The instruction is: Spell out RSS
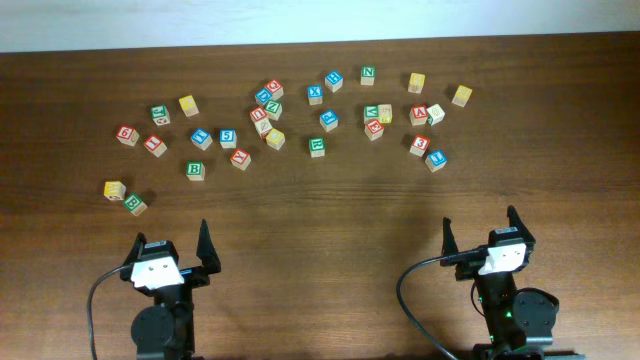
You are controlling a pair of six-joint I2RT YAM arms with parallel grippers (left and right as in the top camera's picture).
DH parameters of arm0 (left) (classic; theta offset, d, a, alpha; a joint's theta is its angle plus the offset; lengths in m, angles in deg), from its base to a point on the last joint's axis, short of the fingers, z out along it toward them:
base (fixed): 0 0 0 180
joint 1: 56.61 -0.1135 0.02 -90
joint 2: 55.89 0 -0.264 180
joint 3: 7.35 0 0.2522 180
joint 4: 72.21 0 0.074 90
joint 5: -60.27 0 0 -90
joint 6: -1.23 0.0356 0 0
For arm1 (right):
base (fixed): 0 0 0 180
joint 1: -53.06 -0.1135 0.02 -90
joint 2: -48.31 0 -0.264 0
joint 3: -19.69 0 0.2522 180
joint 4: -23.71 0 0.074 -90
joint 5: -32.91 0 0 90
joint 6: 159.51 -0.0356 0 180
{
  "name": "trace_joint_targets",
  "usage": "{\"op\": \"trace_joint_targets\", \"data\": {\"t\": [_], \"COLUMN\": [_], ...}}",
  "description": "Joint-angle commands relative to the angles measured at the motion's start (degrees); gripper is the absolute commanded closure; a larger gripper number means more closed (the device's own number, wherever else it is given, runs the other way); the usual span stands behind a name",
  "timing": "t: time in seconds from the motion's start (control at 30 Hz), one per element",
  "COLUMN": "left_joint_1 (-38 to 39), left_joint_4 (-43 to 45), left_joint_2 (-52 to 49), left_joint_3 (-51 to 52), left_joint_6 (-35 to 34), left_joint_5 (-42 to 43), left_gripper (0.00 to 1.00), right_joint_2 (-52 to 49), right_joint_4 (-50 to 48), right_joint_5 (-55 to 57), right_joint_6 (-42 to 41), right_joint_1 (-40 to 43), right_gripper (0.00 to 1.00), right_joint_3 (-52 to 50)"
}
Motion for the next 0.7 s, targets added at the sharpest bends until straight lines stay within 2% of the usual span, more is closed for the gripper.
{"op": "trace_joint_targets", "data": {"t": [0.0,0.13,0.2,0.27,0.37,0.4,0.47,0.57,0.67], "left_joint_1": [-0.35,-0.33,-0.33,-0.33,-0.28,-0.28,-0.28,0.04,4.57], "left_joint_4": [-0.04,0.17,0.28,3.52,4.02,3.96,2.21,-0.48,-8.09], "left_joint_2": [-0.26,-0.26,-0.26,-0.26,-1.33,-3.54,-11.47,-25.33,-47.74], "left_joint_3": [0.17,0.15,0.15,0.04,-3.08,-6.05,-13.66,-24.22,-42.49], "left_joint_6": [1.09,1.05,1.07,1.09,1.90,4.85,11.08,15.04,21.92], "left_joint_5": [-1.27,0.44,9.53,24.28,26.51,26.71,26.71,26.71,26.62], "left_gripper": [0.01,0.01,0.01,0.01,0.01,0.01,0.01,0.01,0.01], "right_joint_2": [0.26,0.28,0.26,0.26,0.28,0.26,0.28,0.26,0.26], "right_joint_4": [0.39,0.39,0.39,0.39,0.39,0.39,0.39,0.39,0.39], "right_joint_5": [0.31,0.31,0.33,0.33,0.31,0.33,0.31,0.31,0.31], "right_joint_6": [-0.61,-0.63,-0.63,-0.63,-0.61,-0.61,-0.61,-0.61,-0.61], "right_joint_1": [-0.37,-0.37,-0.37,-0.37,-0.37,-0.37,-0.37,-0.37,-0.37], "right_gripper": [0.02,0.02,0.02,0.02,0.02,0.02,0.02,0.02,0.02], "right_joint_3": [-0.28,-0.28,-0.28,-0.28,-0.28,-0.28,-0.28,-0.28,-0.28]}}
